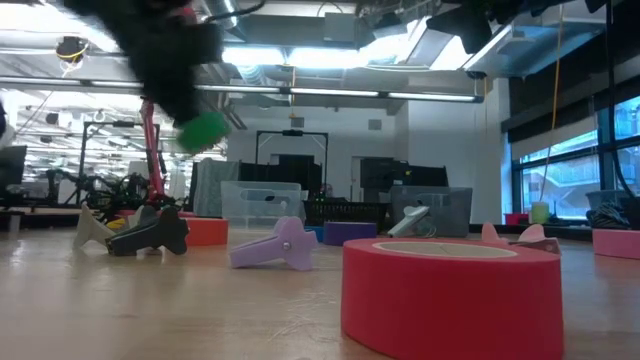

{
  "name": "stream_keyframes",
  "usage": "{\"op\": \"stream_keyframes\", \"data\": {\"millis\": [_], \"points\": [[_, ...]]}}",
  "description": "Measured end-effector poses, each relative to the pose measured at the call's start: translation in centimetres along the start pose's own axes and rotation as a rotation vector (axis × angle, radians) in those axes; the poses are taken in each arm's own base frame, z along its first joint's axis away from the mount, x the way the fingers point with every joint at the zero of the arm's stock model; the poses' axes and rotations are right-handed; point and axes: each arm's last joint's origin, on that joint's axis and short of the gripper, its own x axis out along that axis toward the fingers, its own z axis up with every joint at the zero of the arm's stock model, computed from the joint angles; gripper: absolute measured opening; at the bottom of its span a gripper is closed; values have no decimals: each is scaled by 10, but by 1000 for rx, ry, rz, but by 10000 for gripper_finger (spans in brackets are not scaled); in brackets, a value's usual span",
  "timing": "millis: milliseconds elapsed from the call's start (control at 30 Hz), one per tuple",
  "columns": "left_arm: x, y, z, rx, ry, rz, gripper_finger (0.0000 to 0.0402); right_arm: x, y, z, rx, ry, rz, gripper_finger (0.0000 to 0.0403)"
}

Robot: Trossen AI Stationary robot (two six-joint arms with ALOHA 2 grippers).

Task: Pick and place Stapler, Stapler remover, tape
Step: Put the top green tape into the transparent bin

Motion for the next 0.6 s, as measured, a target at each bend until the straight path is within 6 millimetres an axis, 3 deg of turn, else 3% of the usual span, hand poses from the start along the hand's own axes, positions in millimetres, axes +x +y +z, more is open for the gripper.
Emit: {"op": "stream_keyframes", "data": {"millis": [167,333,433,600], "points": [[15,59,44,29,-90,159,31,0,0,0,0,0,0,249],[34,121,70,-46,-72,245,31,0,0,0,0,-2,0,249],[53,151,76,-109,-74,236,31,0,0,0,0,-1,0,249],[93,186,69,-152,8,278,31,0,0,0,0,-1,0,249]]}}
